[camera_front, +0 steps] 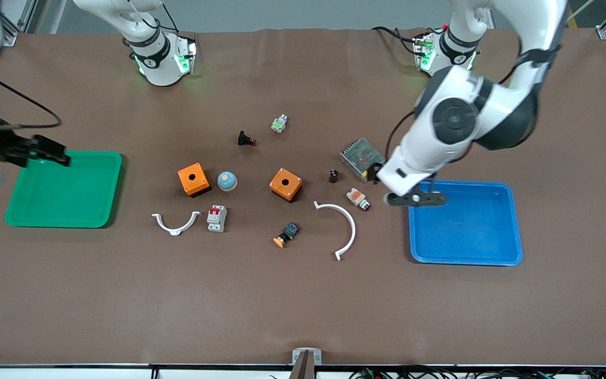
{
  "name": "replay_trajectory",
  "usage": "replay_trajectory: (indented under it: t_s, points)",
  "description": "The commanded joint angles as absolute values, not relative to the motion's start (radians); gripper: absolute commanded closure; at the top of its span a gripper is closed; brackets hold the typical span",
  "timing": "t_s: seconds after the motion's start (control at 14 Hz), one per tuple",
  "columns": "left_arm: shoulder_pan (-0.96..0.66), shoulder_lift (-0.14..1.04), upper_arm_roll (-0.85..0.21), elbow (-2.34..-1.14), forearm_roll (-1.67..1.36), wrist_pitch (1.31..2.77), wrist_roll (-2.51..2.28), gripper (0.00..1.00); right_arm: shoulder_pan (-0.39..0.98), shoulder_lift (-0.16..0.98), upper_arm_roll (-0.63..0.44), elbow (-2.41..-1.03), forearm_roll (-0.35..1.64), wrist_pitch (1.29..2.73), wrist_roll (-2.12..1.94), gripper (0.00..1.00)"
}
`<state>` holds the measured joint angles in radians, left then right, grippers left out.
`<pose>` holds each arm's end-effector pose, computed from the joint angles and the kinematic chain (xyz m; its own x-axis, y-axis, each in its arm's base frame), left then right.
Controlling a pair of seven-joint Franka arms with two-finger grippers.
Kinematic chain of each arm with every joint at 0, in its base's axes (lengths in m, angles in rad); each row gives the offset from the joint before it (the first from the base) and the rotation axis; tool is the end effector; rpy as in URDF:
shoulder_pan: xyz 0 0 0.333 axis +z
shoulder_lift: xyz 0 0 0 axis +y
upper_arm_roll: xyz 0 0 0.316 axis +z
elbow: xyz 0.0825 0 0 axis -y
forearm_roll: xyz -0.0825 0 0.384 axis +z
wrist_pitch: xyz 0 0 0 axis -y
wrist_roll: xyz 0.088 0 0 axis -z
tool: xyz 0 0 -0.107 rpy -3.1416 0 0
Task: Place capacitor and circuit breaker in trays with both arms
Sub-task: 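Reach the right gripper to the breaker while the left gripper reaches the capacitor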
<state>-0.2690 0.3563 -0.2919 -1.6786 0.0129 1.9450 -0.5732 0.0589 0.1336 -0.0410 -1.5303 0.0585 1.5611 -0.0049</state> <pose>0.5559 -0.3274 0.3964 0.9936 0.0187 -0.1113 0.0226 -0.9992 0.0339 0.5902 0.0184 0.5664 0.9945 0.0231 -0.1022 0.0177 -0.9984 -0.0533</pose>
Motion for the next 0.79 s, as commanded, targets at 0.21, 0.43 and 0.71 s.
replay_trajectory:
  t_s: [0.21, 0.43, 0.71]
  points:
    - [-0.428, 0.538, -0.288, -1.707, 0.028, 2.152, -0.952, 0.14, 0.196, 0.279, -0.040, -1.509, 0.060, 1.586, 0.002, 0.00]
    - [-0.477, 0.591, -0.285, -1.771, 0.040, 2.293, -1.048, 0.25, 0.274, 0.353, -0.040, -1.503, 0.046, 1.589, 0.001, 0.00]
    - [-0.482, 0.601, -0.285, -1.842, 0.048, 2.378, -1.051, 0.33, 0.311, 0.434, -0.040, -1.489, 0.064, 1.702, 0.056, 0.03]
